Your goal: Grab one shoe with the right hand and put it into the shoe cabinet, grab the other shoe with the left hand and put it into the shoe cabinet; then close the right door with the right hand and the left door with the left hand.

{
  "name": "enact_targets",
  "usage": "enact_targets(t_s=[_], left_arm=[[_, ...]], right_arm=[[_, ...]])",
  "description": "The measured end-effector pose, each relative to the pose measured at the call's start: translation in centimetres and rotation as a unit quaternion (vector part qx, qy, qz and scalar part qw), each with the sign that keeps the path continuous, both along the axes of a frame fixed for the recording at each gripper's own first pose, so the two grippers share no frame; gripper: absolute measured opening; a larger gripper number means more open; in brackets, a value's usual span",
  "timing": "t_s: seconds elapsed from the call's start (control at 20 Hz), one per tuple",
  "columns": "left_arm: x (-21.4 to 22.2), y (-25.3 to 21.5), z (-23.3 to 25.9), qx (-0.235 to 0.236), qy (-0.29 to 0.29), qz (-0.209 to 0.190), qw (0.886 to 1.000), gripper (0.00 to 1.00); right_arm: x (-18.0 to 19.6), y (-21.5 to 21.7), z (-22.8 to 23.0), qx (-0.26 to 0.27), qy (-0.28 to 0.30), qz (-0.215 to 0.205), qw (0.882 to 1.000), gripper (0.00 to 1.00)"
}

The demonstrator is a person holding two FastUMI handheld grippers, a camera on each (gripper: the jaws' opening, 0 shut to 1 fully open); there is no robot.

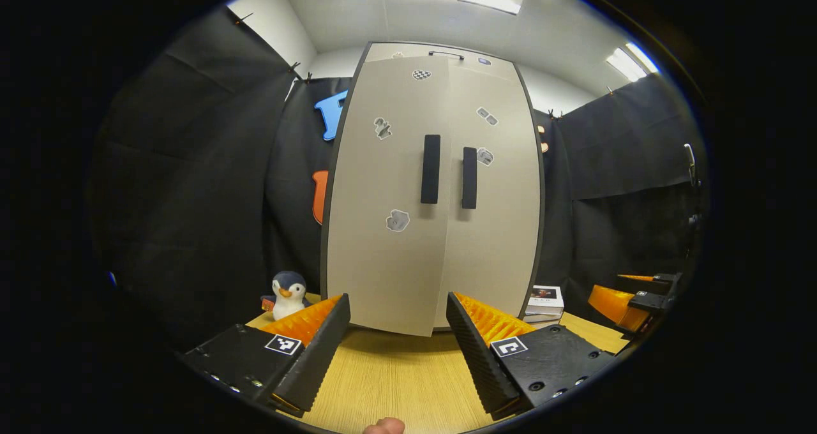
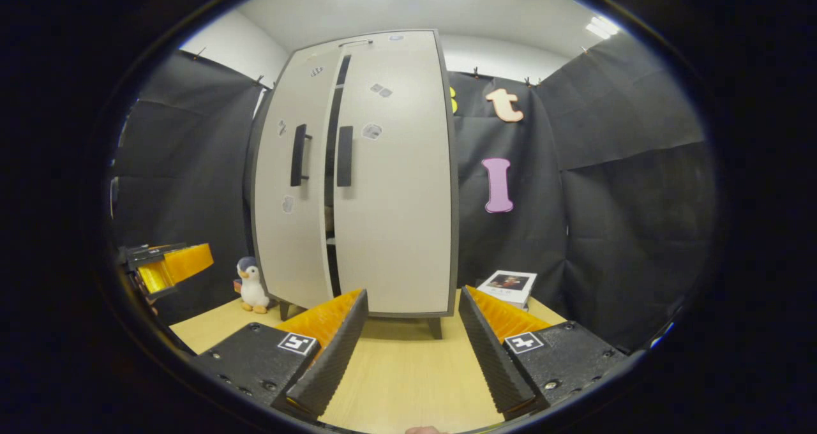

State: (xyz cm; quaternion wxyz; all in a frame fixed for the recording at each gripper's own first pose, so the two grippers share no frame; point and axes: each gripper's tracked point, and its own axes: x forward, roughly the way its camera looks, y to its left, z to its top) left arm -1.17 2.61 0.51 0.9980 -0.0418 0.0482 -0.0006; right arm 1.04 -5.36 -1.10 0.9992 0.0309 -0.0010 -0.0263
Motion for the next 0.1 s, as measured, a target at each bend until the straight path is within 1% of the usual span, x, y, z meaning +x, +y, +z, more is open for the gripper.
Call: enact_targets(t_s=[0.1], left_arm=[[0.04,0.05,-0.16,-0.003,0.001,0.000,1.000,0.92]], right_arm=[[0.01,0.01,0.07,0.001,0.000,0.000,1.000,0.92]])
